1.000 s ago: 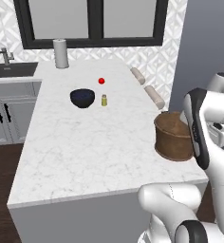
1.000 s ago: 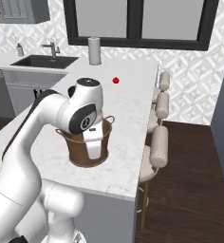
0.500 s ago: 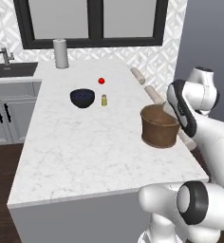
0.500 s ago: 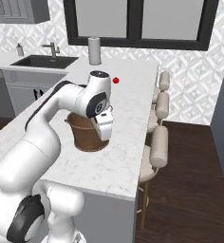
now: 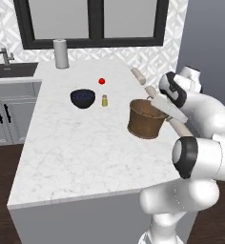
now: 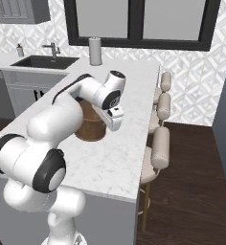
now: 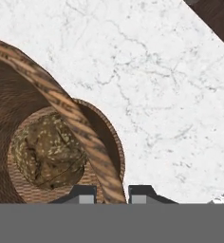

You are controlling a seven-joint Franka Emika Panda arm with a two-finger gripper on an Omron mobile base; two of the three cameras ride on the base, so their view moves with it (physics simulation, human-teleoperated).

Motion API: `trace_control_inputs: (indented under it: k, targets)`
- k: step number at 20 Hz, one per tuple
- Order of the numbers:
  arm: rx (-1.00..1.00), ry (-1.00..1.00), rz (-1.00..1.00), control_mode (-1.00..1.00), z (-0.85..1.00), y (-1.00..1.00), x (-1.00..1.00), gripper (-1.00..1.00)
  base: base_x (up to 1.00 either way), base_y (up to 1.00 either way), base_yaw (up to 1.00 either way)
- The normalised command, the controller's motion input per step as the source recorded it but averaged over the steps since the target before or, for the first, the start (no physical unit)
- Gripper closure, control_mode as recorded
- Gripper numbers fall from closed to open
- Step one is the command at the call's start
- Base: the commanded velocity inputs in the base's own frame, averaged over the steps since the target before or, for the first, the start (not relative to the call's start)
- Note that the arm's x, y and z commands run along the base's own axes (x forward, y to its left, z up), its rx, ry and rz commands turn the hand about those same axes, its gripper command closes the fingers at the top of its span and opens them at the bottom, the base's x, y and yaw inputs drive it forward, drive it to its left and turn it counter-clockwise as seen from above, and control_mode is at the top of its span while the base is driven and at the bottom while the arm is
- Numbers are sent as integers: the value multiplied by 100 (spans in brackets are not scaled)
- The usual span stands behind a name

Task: Open the cabinet, pick up the bread from the cabinet and place it in the basket. Then move the basket to the dining counter.

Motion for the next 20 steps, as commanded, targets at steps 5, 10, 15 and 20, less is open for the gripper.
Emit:
trace_control_inputs:
  k: [5,10,15,20]
  targets:
    - [-1,0,15,-100,-48,20,100,100,0,0,0]
    - [-11,-6,5,-100,-77,23,75,100,0,0,0]
    - [-1,-5,0,-100,-47,0,74,100,0,0,0]
    - [-2,-12,0,-100,-64,0,17,100,0,0,0]
